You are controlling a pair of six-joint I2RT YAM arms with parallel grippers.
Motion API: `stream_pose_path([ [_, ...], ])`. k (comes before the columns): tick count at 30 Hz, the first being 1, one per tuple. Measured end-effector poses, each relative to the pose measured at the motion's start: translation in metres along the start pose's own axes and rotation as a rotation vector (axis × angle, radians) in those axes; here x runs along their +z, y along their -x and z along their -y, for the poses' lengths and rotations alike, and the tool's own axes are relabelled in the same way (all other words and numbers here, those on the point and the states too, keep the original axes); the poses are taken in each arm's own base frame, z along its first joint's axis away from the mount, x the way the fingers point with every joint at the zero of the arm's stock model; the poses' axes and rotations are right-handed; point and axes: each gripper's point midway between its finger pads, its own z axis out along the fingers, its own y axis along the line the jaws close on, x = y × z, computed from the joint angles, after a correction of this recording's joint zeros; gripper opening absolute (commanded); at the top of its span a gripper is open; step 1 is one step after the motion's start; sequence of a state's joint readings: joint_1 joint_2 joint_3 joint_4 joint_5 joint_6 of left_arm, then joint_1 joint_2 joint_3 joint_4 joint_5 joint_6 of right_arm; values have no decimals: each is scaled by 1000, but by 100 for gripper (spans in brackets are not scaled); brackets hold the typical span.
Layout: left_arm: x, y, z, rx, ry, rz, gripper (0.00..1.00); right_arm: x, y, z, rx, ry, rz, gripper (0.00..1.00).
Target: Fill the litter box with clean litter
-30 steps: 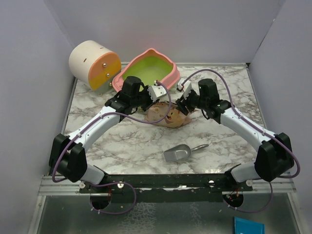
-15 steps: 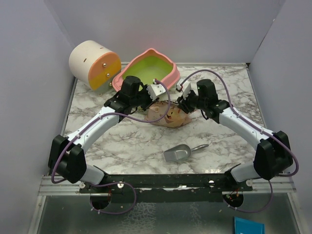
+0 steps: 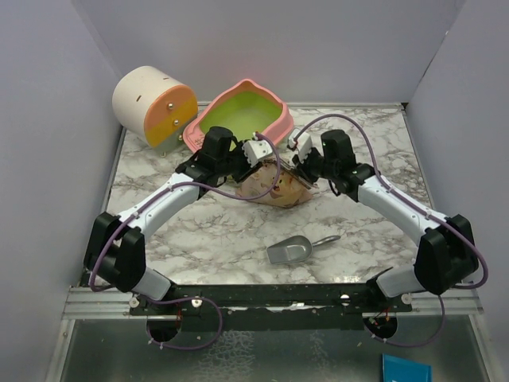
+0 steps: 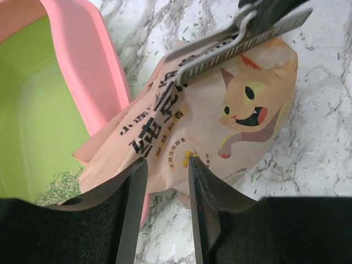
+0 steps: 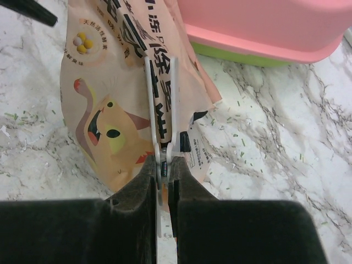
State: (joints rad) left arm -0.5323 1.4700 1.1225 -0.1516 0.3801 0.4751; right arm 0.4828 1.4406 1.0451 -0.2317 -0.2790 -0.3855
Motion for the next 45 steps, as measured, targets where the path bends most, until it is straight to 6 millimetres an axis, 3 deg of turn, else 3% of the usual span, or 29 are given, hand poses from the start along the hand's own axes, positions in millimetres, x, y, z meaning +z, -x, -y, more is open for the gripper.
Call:
stream_pose_path([
  [5,9,-17,3,-9,-2,-28,44,-11,10,3,4,-27,28,1],
  [11,9,-16,1,-2,11,-12,44,-35,30,15,23,-111,82,1],
  [14,3,-11,0,1,32,5,44,-50,37,33,66,-225,104,1],
  [17,-7,2,-5,10,64,44,45,-69,32,68,170,-382,109,1],
  [20,-19,19,-12,25,109,90,45,-99,-7,131,367,-588,74,1],
  [22,-26,29,-17,24,138,118,45,-108,-26,148,469,-651,67,1],
  [23,-27,31,-19,19,149,125,53,-124,-56,172,548,-734,39,1],
  [24,-28,33,-20,6,157,128,58,-129,-69,178,592,-765,38,1],
  [28,-19,25,-32,-145,177,80,57,-132,-135,171,800,-829,-7,1],
  [32,-4,16,-73,-403,203,58,58,-125,-175,149,917,-832,-63,1],
  [35,-4,-5,-99,-613,207,59,60,-123,-185,145,959,-837,-72,3],
  [38,-7,-25,-110,-786,197,58,61,-120,-189,147,984,-844,-67,18],
  [45,-1,-16,-89,-932,65,79,61,-113,-203,141,1043,-838,-80,51],
])
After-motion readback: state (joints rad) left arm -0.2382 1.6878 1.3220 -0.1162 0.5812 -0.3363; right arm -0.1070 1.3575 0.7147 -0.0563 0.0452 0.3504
